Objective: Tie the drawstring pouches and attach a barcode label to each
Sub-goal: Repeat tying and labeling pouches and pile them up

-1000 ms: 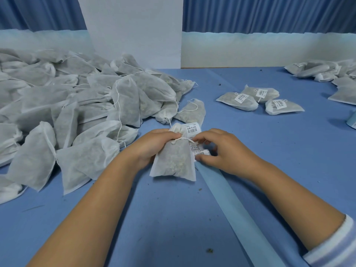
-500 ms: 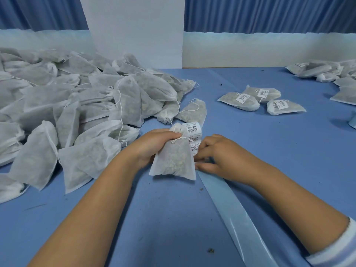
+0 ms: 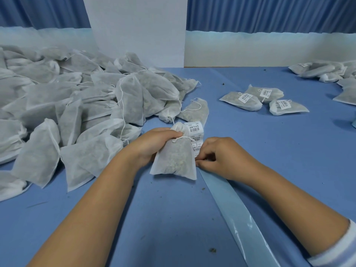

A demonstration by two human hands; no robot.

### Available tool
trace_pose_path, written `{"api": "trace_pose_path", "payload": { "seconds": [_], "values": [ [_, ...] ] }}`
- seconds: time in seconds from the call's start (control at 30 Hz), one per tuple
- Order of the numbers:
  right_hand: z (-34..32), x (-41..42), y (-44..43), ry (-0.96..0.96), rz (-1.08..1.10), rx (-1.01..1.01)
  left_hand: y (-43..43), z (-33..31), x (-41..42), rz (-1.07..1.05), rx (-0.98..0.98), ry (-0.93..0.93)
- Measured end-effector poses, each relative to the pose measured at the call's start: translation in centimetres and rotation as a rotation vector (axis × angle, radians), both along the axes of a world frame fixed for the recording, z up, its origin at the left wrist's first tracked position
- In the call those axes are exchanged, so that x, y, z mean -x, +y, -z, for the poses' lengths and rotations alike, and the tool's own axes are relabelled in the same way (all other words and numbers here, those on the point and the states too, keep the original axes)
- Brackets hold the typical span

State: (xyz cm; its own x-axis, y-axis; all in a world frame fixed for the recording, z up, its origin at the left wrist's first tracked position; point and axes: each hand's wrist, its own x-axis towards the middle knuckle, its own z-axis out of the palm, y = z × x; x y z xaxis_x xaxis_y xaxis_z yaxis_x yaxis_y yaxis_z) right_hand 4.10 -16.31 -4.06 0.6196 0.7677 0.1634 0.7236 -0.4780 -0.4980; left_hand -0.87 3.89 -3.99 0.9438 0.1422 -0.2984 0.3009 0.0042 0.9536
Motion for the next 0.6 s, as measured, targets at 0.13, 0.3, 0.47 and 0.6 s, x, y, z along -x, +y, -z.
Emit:
{"api": "trace_pose_path", "payload": {
  "seconds": [0.13, 0.3, 0.47, 0.6],
  "values": [
    [-0.1, 0.1, 0.1, -0.018, 0.011, 0.017, 0.1, 0.1, 0.0, 0.011, 0.000, 0.007],
    [-0.2, 0.4, 0.2, -0.102, 0.008, 0.090, 0.2, 0.3, -0.2, -0.012, 0.000, 0.006],
    [-0.5, 0.9, 0.4, -0.224, 0.004, 0.207, 0.2, 0.4, -0.3, -0.013, -0.003, 0.001],
    [-0.4, 1.2, 0.6, -0.323, -0.005, 0.247, 0.3, 0.5, -0.3, -0.004, 0.000, -0.005]
  ]
}}
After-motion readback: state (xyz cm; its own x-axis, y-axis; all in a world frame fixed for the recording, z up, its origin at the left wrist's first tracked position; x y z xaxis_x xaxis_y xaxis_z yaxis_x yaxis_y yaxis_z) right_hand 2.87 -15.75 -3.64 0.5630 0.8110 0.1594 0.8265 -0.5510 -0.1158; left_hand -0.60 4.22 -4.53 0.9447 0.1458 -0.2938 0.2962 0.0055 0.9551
